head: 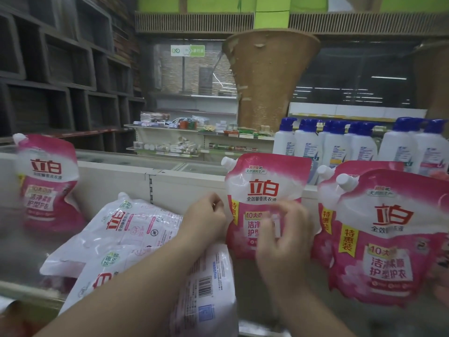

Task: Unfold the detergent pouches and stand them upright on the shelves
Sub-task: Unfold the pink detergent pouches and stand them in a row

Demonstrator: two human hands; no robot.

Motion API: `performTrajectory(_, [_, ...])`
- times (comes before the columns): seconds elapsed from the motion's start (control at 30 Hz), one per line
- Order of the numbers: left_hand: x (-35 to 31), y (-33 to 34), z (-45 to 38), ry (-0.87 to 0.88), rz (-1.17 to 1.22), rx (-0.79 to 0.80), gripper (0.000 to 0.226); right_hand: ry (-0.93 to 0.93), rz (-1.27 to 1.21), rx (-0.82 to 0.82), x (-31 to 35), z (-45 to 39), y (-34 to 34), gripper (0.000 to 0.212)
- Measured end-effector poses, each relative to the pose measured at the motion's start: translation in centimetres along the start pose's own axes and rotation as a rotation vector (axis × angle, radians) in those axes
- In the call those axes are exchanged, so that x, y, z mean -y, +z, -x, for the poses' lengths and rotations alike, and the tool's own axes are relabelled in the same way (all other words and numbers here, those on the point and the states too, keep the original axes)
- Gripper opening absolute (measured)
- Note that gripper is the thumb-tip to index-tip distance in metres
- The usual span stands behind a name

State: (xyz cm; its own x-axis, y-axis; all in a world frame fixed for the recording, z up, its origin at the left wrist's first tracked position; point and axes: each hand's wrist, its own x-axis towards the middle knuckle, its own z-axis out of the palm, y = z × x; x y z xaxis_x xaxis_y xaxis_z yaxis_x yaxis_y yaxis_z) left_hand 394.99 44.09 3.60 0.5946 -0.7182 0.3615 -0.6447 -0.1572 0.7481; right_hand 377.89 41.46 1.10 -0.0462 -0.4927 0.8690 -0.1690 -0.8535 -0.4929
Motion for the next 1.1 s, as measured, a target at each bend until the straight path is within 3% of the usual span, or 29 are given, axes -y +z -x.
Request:
performTrajectory(0.07, [0.4,0.1,0.1,0.008,0.046,-0.021,0.015,-0.412,-0.088,0.186,2.1,2.4,-0.5,0.005])
performTrajectory(0.13, [0.6,0.1,0.1,0.004,0.093,-0.007,0.016,-0.657,-0.087,0.352,2.6,5.3,0.3,0.008])
performTrajectory(0.27, [0.6,-0.6,0.3,0.001,0.166,0.055,0.015,-0.593,0.072,0.492,2.3,10.8,3.1,0.041])
performTrajectory(0.33, [0.7,-0.9,0.5,0.025,0.166,0.070,0.016,-0.753,0.216,0.436,2.8,11.0,4.0,0.028])
performTrajectory(0.4, [1.0,-1.2,0.8,0.058,0.150,0.084,0.015,-0.911,0.198,0.358,3.4,10.5,4.0,0.021])
performTrajectory(0.53, [1.4,-1.1,1.4,0.139,0.079,0.121,0.010,-0.896,0.233,0.258,3.6,11.3,4.9,0.018])
performTrajectory(0.7, [2.0,-0.7,2.3,0.241,0.041,0.129,0.006,-0.821,0.250,0.339,2.7,11.8,4.9,0.009])
performTrajectory(0.87, [2.4,-0.4,3.4,0.339,0.011,0.118,0.009,-0.632,0.171,0.637,3.7,11.7,3.3,0.051])
performTrajectory(1.1, [2.3,-1.2,5.1,0.373,-0.038,0.078,0.005,-0.611,0.217,0.721,3.6,11.8,2.8,0.054])
